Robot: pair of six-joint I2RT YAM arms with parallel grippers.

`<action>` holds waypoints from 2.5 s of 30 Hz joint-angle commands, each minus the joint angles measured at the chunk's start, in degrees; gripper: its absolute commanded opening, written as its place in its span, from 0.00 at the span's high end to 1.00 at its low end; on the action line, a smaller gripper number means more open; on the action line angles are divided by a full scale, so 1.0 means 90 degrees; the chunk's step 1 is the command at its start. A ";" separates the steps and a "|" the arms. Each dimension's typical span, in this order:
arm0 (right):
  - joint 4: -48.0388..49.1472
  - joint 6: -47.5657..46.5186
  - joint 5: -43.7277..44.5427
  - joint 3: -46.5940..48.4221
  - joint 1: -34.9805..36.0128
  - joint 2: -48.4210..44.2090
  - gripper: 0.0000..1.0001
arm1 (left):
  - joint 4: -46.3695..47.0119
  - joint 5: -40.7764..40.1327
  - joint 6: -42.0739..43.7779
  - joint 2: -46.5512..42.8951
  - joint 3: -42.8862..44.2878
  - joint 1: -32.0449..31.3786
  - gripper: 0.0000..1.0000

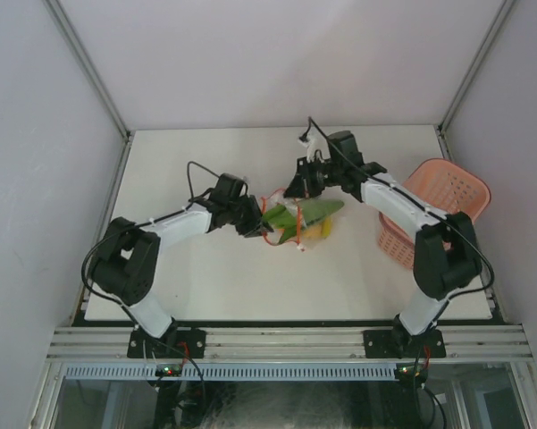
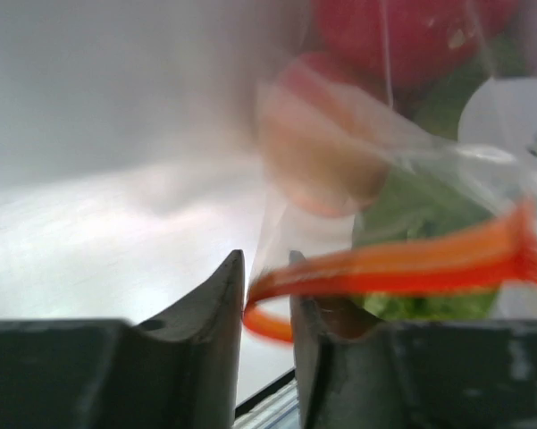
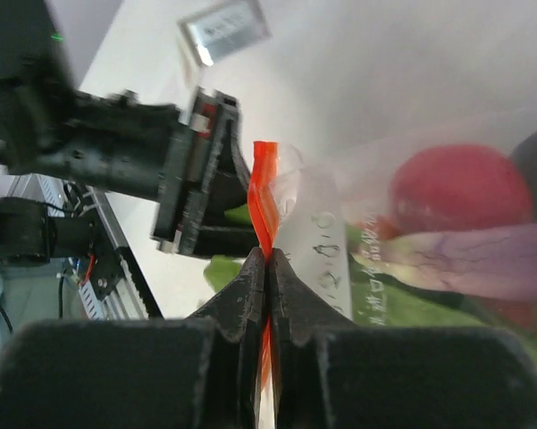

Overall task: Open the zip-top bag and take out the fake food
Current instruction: Open the zipper of the food storage bag at the center of the board, then pick up the fake vegetable from the zipper food storage bag.

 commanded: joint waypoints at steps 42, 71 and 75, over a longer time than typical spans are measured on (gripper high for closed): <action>-0.0356 -0.1841 -0.1656 -0.0059 0.0895 0.0084 1.00 | 0.4415 -0.2285 0.5817 -0.7145 -0.4957 -0.1865 0.23; 0.0021 -0.1407 -0.1900 -0.0425 0.0895 -0.0014 1.00 | 0.5195 -0.1800 0.6338 -0.5821 -0.4937 -0.2199 0.42; -0.0002 -0.1390 -0.1835 -0.0425 0.0849 0.0008 1.00 | 0.5343 -0.1849 0.6675 -0.5025 -0.4817 -0.2238 0.37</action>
